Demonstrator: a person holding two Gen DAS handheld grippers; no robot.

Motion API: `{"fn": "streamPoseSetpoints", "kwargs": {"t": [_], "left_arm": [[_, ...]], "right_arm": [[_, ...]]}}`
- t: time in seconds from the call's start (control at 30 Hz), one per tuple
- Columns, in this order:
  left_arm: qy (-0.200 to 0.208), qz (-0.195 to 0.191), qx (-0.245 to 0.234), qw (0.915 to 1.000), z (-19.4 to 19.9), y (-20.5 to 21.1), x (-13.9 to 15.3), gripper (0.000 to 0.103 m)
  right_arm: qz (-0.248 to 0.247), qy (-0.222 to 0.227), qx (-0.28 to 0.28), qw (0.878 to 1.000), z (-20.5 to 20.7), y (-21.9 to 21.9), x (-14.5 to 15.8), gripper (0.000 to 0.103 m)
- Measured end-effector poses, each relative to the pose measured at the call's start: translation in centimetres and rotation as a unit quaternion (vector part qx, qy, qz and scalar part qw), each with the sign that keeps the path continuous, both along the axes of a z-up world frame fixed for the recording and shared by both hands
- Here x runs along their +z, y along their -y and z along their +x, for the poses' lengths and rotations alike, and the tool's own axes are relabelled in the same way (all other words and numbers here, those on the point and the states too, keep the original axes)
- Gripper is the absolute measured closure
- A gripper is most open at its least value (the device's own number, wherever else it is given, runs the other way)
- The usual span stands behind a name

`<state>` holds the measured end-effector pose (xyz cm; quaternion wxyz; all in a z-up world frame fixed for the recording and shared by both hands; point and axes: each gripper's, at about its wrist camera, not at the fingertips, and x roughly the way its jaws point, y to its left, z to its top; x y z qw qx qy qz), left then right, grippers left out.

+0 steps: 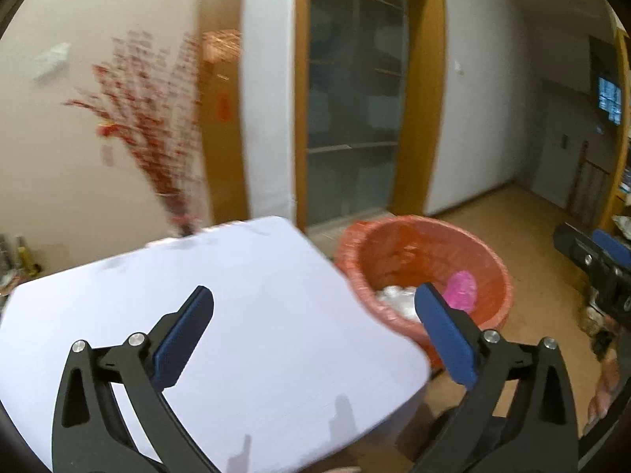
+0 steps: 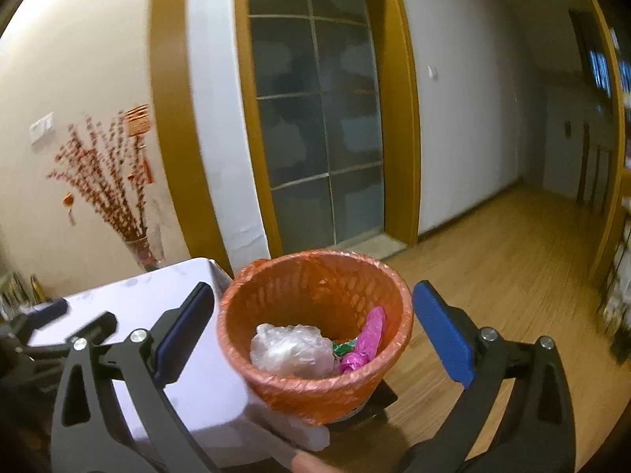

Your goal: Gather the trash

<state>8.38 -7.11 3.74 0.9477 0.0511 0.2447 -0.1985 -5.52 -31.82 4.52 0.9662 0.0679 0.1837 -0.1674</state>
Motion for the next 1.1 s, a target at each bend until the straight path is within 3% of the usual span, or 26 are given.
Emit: {"fn": "streamPoseSetpoints", "kwargs": {"t": [0.23,0.47,0.77,1.1], "left_arm": [[0.051,0.000,0.078,0.9957,-3.4,-5.0,0.7,0.002],[0.114,0.022,0.116,0.9864,-6.5,-6.4,1.6,0.002],[0.085,-0.003,0.127,0.9882,-6.9,-8.1,1.1,0.002],[0.059,-0.005,0.125,0.9904,-7.1,-7.9,0.1,0.002]], "right_arm": [[-0.084,-0.002,-0.022,0.996,-3.0,-5.6,-0.9,0.004],[-0.045,-0.004,-0.008,0.999,-4.5,-6.8,-0.9,0.004],[-0.045,-0.023,-0.004,0.999,-4.8,-8.3,-1.8,0.005],[-0.030,-0.032,-0.005,0.999,-4.9,-7.9,-2.4,0.005]]}}
